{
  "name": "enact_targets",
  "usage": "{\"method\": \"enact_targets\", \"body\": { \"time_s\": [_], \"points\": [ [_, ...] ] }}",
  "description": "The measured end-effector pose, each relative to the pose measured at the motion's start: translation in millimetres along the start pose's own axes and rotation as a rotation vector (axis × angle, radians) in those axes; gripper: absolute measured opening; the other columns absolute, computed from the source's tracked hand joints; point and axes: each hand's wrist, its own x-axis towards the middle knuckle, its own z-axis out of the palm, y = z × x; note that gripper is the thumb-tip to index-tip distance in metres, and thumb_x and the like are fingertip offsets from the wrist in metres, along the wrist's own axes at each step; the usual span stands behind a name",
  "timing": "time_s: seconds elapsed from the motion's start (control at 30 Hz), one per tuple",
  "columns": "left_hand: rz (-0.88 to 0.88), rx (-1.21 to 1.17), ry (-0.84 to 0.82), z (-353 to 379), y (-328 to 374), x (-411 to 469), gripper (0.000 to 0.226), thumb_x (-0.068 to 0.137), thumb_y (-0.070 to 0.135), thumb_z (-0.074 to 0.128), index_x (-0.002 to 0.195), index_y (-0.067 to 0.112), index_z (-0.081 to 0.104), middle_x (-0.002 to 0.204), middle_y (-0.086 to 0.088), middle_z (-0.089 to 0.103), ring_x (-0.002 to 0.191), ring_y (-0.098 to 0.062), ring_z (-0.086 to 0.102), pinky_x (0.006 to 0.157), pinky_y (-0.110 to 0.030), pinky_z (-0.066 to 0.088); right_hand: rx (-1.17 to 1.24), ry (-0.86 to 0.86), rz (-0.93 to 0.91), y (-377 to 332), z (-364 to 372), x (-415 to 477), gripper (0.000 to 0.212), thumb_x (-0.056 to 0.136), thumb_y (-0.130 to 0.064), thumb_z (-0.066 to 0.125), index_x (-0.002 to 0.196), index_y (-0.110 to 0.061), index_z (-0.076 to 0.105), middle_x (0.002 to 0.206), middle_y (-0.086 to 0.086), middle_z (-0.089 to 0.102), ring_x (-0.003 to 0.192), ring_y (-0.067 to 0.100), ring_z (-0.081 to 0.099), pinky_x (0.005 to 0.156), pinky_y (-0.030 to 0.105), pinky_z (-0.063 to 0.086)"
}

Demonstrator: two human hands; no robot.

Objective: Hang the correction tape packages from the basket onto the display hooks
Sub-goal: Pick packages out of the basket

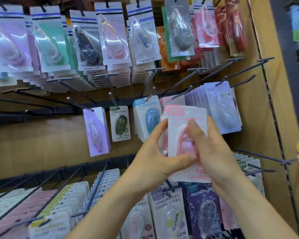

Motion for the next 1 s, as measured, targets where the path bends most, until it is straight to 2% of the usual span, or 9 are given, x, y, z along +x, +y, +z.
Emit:
{"method": "enact_targets", "body": {
  "time_s": [0.1,0.23,0.4,0.47,0.6,0.7,0.83,0.9,1.0],
  "points": [
    [0.023,-0.034,0.094,1.2,-1.9,-3.6,0.052,0.085,-0.003,0.069,0.123,0.030,0.058,0.111,0.004,0.074,0.101,-0.014,0.071,0.081,-0.026,0.058,0.036,0.027,0.027,4.7,2.0,-1.5,0.046,0.094,-0.061,0.043,0.132,-0.038,0.057,0.124,-0.004,0.069,0.114,0.018,0.067,0.096,0.047,0.053],
    [0.078,0.018,0.203,2.9,-2.0,-8.1,0.047,0.085,-0.005,0.068,0.121,0.026,0.061,0.103,0.005,0.076,0.094,-0.013,0.073,0.073,-0.022,0.057,0.109,0.059,-0.001,3.8,7.1,-3.0,0.032,0.104,-0.030,0.038,0.126,-0.040,0.059,0.121,-0.006,0.071,0.109,0.015,0.069,0.088,0.039,0.059],
    [0.087,-0.033,0.285,-3.3,-0.6,-9.9,0.047,0.085,0.001,0.071,0.123,0.027,0.061,0.106,0.005,0.075,0.097,-0.014,0.072,0.075,-0.028,0.060,0.141,0.116,-0.024,2.6,9.6,-5.8,0.056,0.094,-0.002,0.056,0.136,-0.038,0.047,0.113,-0.002,0.074,0.100,0.020,0.073,0.075,0.039,0.062],
    [0.060,-0.070,0.301,-7.7,-0.9,-8.9,0.049,0.081,0.004,0.075,0.122,0.028,0.061,0.108,0.003,0.074,0.099,-0.017,0.072,0.076,-0.032,0.061,0.147,0.153,-0.025,1.7,8.9,-7.6,0.057,0.084,-0.006,0.065,0.134,-0.031,0.051,0.110,-0.001,0.075,0.096,0.021,0.074,0.071,0.039,0.063],
    [0.021,-0.204,0.350,-16.0,-3.1,-9.3,0.058,0.068,0.011,0.085,0.119,0.027,0.063,0.111,-0.002,0.074,0.101,-0.024,0.072,0.078,-0.040,0.060,0.115,0.167,-0.002,0.8,6.6,-10.2,0.027,0.084,-0.009,0.066,0.108,-0.021,0.068,0.101,0.000,0.077,0.091,0.022,0.075,0.071,0.036,0.063],
    [0.014,-0.350,0.391,-22.1,-4.2,-11.0,0.048,0.068,0.011,0.077,0.114,0.021,0.065,0.109,-0.004,0.074,0.100,-0.025,0.072,0.072,-0.038,0.061,0.092,0.249,-0.002,3.6,3.7,-10.7,0.021,0.089,-0.008,0.066,0.107,-0.019,0.068,0.097,0.001,0.078,0.092,0.020,0.074,0.081,0.039,0.061],
    [0.000,-0.355,0.444,-34.9,-6.0,-13.8,0.048,0.071,0.011,0.078,0.116,0.021,0.065,0.110,-0.005,0.073,0.102,-0.029,0.071,0.082,-0.056,0.057,0.021,0.323,-0.034,2.6,-2.1,-7.7,0.018,0.096,-0.010,0.058,0.107,-0.025,0.064,0.090,-0.005,0.076,0.081,0.010,0.072,0.073,0.028,0.058],
    [-0.048,-0.312,0.439,-38.3,-5.6,-15.5,0.050,0.069,0.015,0.078,0.118,0.021,0.065,0.111,-0.005,0.073,0.101,-0.030,0.071,0.088,-0.067,0.051,0.015,0.325,-0.049,-1.9,-7.6,-4.9,0.018,0.098,-0.013,0.055,0.109,-0.027,0.061,0.085,-0.008,0.076,0.079,0.009,0.071,0.074,0.031,0.057],
    [-0.105,-0.243,0.389,-37.0,-5.3,-16.9,0.047,0.072,0.022,0.073,0.119,0.023,0.065,0.109,-0.002,0.074,0.098,-0.027,0.072,0.090,-0.066,0.051,-0.031,0.287,-0.112,-13.2,-15.7,3.8,0.019,0.099,-0.014,0.054,0.111,-0.026,0.061,0.084,-0.009,0.075,0.076,0.006,0.069,0.068,0.026,0.057]
  ]
}}
